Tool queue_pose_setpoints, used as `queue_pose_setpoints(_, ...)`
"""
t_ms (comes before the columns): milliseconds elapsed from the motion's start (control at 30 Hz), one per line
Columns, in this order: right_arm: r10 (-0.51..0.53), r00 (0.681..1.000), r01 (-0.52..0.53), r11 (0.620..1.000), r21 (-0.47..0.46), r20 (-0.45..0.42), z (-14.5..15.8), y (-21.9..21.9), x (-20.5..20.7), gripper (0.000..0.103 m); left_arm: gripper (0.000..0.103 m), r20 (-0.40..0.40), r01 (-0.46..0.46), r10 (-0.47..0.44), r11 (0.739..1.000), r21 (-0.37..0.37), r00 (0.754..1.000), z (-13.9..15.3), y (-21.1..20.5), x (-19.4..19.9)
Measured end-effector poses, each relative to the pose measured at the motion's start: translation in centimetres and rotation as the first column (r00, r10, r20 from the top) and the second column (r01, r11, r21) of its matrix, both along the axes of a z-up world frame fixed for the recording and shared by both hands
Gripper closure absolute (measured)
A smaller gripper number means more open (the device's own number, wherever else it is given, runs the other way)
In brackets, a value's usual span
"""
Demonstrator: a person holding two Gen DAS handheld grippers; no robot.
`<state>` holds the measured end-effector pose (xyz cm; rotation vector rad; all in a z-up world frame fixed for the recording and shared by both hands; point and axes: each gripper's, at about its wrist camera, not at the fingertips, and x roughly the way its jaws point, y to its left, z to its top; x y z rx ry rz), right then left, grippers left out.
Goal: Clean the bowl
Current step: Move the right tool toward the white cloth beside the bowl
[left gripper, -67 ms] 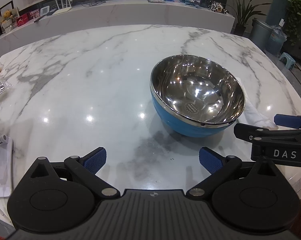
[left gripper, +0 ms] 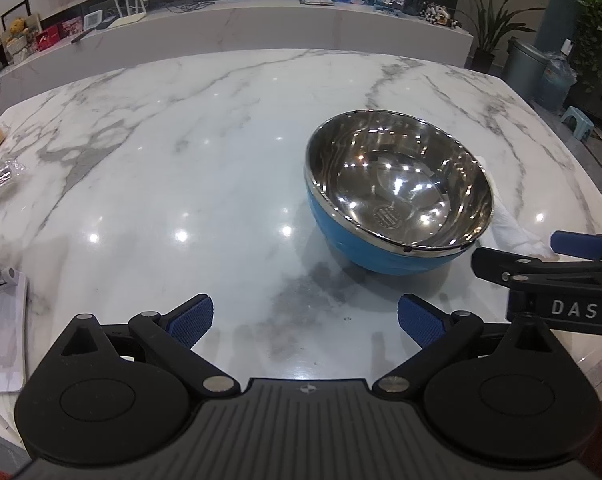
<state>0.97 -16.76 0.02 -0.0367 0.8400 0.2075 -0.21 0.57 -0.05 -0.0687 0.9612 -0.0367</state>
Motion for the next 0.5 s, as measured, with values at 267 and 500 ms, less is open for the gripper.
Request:
queue_pose_setpoints(267, -0.008, 1.000, 0.008, 1.000, 0.005, 0.010, 0.2, -0.1, -0.3, 0.007, 0.006, -0.013, -0.011, 0.010, 0.998, -0.063, 1.000, -0.1, 1.0, -0.4)
queue_pose_setpoints(500, -0.022, 1.000, 0.022, 1.000, 0.006, 0.016, 0.2, -0.2, -0.2, 0.007, 0.007, -0.017, -0.013, 0.013, 0.999, -0.031, 1.000, 0.2, -0.8, 0.0)
